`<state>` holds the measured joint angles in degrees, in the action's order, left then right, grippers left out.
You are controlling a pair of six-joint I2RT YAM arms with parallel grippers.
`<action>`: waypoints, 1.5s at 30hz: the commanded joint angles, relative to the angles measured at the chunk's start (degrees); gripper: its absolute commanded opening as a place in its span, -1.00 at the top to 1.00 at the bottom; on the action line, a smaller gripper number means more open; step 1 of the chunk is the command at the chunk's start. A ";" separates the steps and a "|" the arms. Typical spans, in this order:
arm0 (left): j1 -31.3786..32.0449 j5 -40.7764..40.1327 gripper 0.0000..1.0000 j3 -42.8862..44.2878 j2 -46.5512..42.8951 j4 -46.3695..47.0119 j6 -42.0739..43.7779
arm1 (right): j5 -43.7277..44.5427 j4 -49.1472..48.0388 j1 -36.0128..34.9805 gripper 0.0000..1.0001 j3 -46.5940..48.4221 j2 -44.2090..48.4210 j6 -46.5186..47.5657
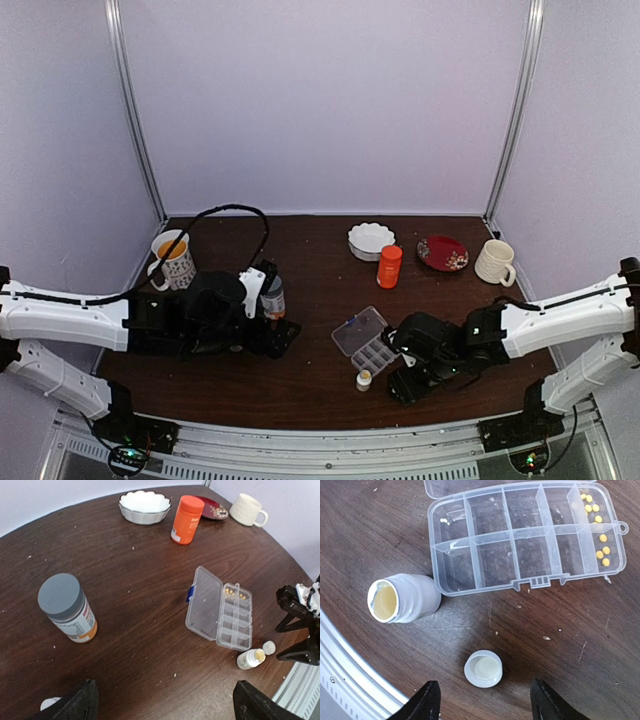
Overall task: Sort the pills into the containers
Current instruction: Pick up the lid of the pill bottle from the center of the board, then pass from the right arm to the left
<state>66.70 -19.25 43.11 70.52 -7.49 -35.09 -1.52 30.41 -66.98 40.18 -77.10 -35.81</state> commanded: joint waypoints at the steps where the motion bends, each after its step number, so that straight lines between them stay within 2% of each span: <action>1: -1.02 0.09 -0.95 2.87 -1.48 -8.15 -1.71 | 0.35 -0.72 -0.99 -0.31 3.05 -3.15 -0.20; 4: -1.66 0.92 -0.95 3.78 -1.19 -9.72 -1.88 | 0.01 -1.31 -1.44 -0.32 3.80 -5.24 -0.17; 13: -1.75 0.64 -0.95 3.74 -1.18 -10.16 -1.30 | 3.02 1.73 -2.41 -0.06 6.66 -10.60 0.39; 15: -1.76 0.56 -0.95 3.65 -1.19 -10.46 -1.37 | 3.27 1.89 -2.46 0.05 6.66 -11.02 0.39; 19: -1.75 0.47 -0.95 3.52 -1.24 -10.63 -1.47 | 4.28 2.76 -2.46 0.10 6.46 -11.32 0.01; 25: -1.79 0.45 -0.95 3.58 -1.17 -10.95 -1.21 | 4.50 2.73 -2.51 0.31 5.70 -11.17 -0.23; 30: -1.75 1.10 -0.95 3.69 -1.40 -11.05 -0.74 | 6.17 3.59 -2.58 0.37 6.37 -8.59 0.12; 36: -1.74 4.06 -0.94 4.97 -3.54 -10.54 3.09 | 6.62 5.41 -2.47 0.43 8.77 1.69 0.35; 39: -1.66 7.63 -0.88 4.00 -6.49 -5.51 8.13 | 5.40 4.58 -2.41 0.45 11.40 6.17 0.58; 43: -1.66 11.89 -0.88 -0.65 -13.82 7.66 16.07 | 2.61 -0.73 -1.77 0.48 16.70 9.42 1.55; 45: -1.70 14.59 -0.88 -3.79 -17.71 14.82 23.36 | 2.14 -4.59 -1.34 0.45 19.13 10.12 1.69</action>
<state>65.30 -10.98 43.53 59.29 -9.93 -25.10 2.02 33.12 -68.97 54.98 -68.71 -35.09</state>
